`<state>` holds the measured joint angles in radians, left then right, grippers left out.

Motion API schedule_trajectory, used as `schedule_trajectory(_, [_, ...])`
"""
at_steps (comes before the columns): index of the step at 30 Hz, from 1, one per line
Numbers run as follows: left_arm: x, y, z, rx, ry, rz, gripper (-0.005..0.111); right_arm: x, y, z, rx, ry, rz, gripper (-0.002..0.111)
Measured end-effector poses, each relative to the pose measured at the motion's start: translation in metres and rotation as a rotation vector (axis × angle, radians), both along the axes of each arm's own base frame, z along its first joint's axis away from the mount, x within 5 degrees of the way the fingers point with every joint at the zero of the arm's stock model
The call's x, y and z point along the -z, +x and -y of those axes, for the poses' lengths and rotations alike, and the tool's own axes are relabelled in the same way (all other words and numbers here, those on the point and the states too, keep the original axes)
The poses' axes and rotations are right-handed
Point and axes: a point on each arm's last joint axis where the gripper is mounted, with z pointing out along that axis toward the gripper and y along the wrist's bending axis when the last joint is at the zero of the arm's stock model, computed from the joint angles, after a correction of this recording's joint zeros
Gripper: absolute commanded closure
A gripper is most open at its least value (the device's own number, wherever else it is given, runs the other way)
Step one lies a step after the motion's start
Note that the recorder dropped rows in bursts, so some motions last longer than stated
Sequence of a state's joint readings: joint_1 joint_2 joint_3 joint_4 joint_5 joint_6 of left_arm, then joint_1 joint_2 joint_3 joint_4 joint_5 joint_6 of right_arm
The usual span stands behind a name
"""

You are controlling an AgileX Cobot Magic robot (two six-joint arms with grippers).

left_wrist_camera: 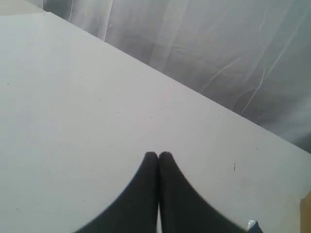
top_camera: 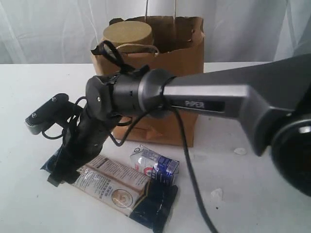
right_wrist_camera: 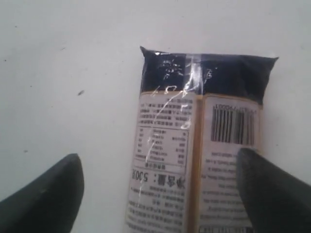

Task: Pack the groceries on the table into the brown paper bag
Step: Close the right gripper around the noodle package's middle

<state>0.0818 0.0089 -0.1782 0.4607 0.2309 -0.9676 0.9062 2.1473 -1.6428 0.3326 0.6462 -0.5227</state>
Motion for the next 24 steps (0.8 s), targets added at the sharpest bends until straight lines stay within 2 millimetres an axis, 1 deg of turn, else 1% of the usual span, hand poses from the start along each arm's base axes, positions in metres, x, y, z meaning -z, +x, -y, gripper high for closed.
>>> schedule_trajectory(1, [0.0,0.0,0.0,-0.001,0.0,-0.002,0.107,0.005,0.006,-0.006,-0.002,-0.025,0.004,0.029])
schedule_trajectory(2, [0.0,0.0,0.0,-0.001,0.001,-0.002,0.107,0.007,0.01,-0.008,0.004,-0.046,0.013,0.029])
schedule_trajectory(3, [0.0,0.0,0.0,-0.001,0.001,-0.004,0.107,0.011,0.016,-0.007,0.017,-0.101,0.045,0.029])
schedule_trajectory(5, [0.0,0.0,0.0,-0.001,0.001,-0.004,0.107,0.018,0.021,-0.005,0.039,-0.163,0.065,0.029])
schedule_trajectory(6, [0.0,0.0,0.0,-0.001,0.001,-0.004,0.107,0.024,0.022,-0.004,0.046,-0.186,0.056,0.029])
schedule_trajectory(9, [0.0,0.0,0.0,-0.001,0.001,-0.004,0.107,0.031,0.02,-0.003,0.053,-0.217,0.02,0.029])
schedule_trajectory(16, [0.0,0.0,0.0,-0.001,0.001,-0.004,0.107,0.034,0.016,-0.001,0.024,-0.263,-0.025,0.029])
schedule_trajectory(21, [0.0,0.0,0.0,-0.001,0.001,-0.004,0.107,0.025,0.015,0.002,0.002,-0.276,-0.014,0.029])
schedule_trajectory(24, [0.0,0.0,0.0,-0.001,0.001,-0.004,0.107,0.029,0.015,0.002,0.0,-0.288,-0.024,0.029])
